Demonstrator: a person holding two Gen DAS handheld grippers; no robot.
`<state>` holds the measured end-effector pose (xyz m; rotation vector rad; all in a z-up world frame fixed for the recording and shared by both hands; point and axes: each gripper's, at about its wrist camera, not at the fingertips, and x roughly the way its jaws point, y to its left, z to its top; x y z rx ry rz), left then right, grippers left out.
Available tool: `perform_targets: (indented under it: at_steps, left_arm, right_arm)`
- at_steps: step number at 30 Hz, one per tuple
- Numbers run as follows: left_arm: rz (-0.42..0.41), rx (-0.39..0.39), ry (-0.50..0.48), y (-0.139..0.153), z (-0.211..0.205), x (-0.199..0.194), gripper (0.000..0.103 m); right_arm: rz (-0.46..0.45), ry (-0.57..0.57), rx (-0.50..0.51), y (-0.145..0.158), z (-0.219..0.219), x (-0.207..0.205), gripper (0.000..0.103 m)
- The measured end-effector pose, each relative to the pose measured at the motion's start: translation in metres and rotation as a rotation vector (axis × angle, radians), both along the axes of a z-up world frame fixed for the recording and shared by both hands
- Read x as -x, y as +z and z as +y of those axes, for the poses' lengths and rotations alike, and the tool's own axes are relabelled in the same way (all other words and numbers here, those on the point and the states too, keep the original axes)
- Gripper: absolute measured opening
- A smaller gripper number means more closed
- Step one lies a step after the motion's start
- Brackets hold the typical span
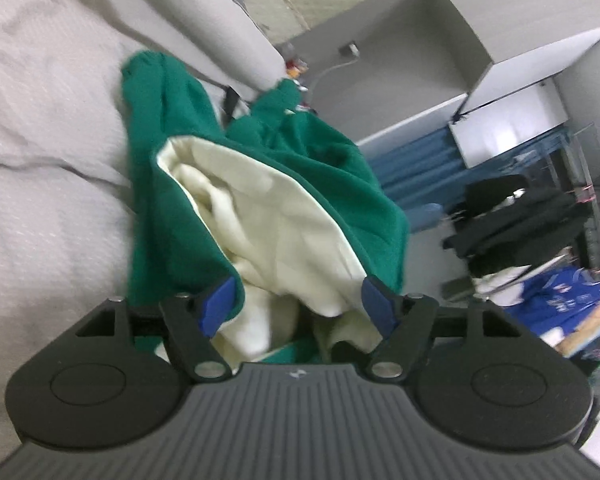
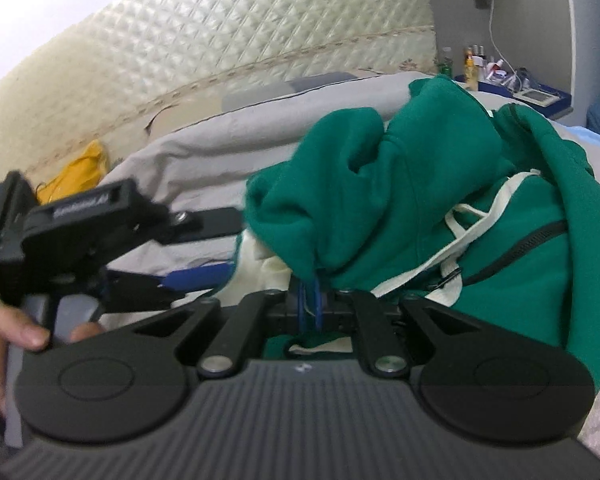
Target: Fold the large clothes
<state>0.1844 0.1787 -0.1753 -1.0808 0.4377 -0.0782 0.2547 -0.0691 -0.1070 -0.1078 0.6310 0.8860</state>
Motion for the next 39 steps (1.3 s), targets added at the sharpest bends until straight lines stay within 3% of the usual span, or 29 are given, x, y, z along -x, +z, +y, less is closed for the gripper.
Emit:
perform_targets:
  at_steps: [3, 7, 11, 13, 16, 18, 20, 22, 25, 32, 36, 39]
  left_arm:
    - [-0.009, 0.077, -0.049, -0.006, 0.0, -0.01, 0.079]
    - [-0.013, 0.102, -0.061, -0.006, -0.002, -0.016, 0.08]
    - [-0.093, 0.169, -0.044, -0.003, 0.005, -0.001, 0.08]
    - [-0.109, 0.147, -0.056, 0.001, 0.005, 0.003, 0.08]
    - [-0.055, 0.077, -0.087, 0.003, -0.003, -0.006, 0.08]
    - [-0.028, 0.079, -0.111, -0.002, -0.008, -0.014, 0.078]
    - [-0.021, 0.076, -0.122, -0.005, -0.013, -0.02, 0.067]
    - [-0.007, 0.037, -0.121, -0.005, -0.017, -0.025, 0.035]
    - [0.014, -0.027, -0.098, -0.003, -0.018, -0.029, 0.016]
    - [-0.018, -0.084, 0.043, 0.01, 0.0, -0.015, 0.012]
    - [-0.032, -0.043, 0.086, 0.011, 0.018, -0.01, 0.012]
    - [-0.013, -0.03, 0.096, 0.009, 0.021, -0.013, 0.012]
  right_arm:
    - [-0.003, 0.019, 0.027, -0.002, 0.0, 0.002, 0.009]
    - [-0.027, 0.009, 0.073, -0.005, 0.006, 0.003, 0.009]
    - [-0.01, -0.041, 0.071, -0.009, 0.007, 0.0, 0.009]
    - [-0.009, -0.044, 0.066, -0.009, 0.008, -0.001, 0.009]
    - [-0.024, -0.033, 0.068, -0.008, 0.013, 0.003, 0.01]
    - [-0.036, -0.022, 0.08, -0.008, 0.016, 0.004, 0.011]
    - [-0.044, -0.013, 0.095, -0.01, 0.018, 0.005, 0.011]
    - [-0.048, -0.01, 0.098, -0.011, 0.018, 0.004, 0.011]
    - [-0.048, -0.005, 0.097, -0.011, 0.015, 0.004, 0.011]
    - [-0.091, 0.088, 0.11, 0.01, 0.018, 0.008, 0.026]
    - [-0.192, 0.144, 0.205, 0.028, 0.022, 0.006, 0.054]
    - [-0.269, 0.188, 0.315, 0.04, 0.03, -0.006, 0.054]
